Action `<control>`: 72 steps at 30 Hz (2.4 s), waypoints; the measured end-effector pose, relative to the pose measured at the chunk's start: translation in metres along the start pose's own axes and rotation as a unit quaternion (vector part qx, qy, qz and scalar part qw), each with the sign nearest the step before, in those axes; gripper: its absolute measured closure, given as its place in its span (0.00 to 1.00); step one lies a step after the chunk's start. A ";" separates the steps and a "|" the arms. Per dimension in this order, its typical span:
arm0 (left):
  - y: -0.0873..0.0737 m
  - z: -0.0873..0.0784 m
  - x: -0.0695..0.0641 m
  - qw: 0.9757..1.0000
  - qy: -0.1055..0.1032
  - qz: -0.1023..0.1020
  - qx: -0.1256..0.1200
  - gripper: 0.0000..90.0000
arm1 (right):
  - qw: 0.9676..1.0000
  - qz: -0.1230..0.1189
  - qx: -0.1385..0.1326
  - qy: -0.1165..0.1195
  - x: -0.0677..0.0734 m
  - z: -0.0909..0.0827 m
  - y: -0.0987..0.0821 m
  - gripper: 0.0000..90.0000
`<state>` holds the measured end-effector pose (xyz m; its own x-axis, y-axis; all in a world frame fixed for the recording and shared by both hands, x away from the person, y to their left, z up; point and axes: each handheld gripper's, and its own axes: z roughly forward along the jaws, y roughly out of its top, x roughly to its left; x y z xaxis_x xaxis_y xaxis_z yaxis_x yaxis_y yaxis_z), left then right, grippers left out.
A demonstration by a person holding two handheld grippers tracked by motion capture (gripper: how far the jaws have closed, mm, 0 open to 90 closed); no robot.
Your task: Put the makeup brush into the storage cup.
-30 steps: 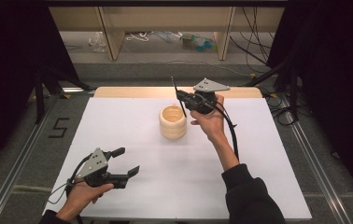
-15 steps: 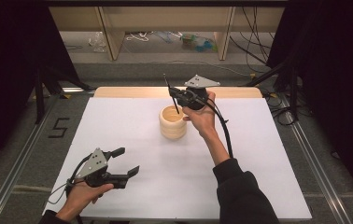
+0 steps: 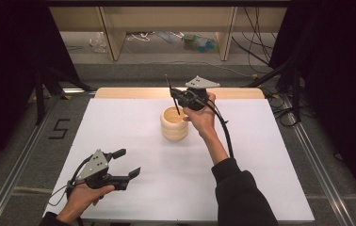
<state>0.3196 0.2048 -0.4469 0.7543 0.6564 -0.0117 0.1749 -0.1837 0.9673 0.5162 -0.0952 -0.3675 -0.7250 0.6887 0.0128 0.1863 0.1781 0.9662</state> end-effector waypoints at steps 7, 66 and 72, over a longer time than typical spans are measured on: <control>0.000 0.000 0.000 1.000 0.000 -0.001 0.000 0.18 | 1.000 0.008 0.006 -0.001 -0.003 0.004 -0.004 0.95; -0.001 -0.001 0.001 1.000 0.000 -0.005 -0.002 0.18 | 0.997 0.020 0.080 -0.004 0.002 0.033 -0.039 0.94; 0.000 -0.001 0.001 1.000 0.002 -0.003 0.003 0.18 | 0.995 0.027 0.092 -0.013 -0.001 0.030 -0.046 0.90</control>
<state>0.3193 0.2062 -0.4468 0.7511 0.6600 -0.0176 0.1835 -0.1831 0.9658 0.5280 -0.0828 -0.4196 -0.6943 0.7176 0.0543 0.3448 0.2655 0.9003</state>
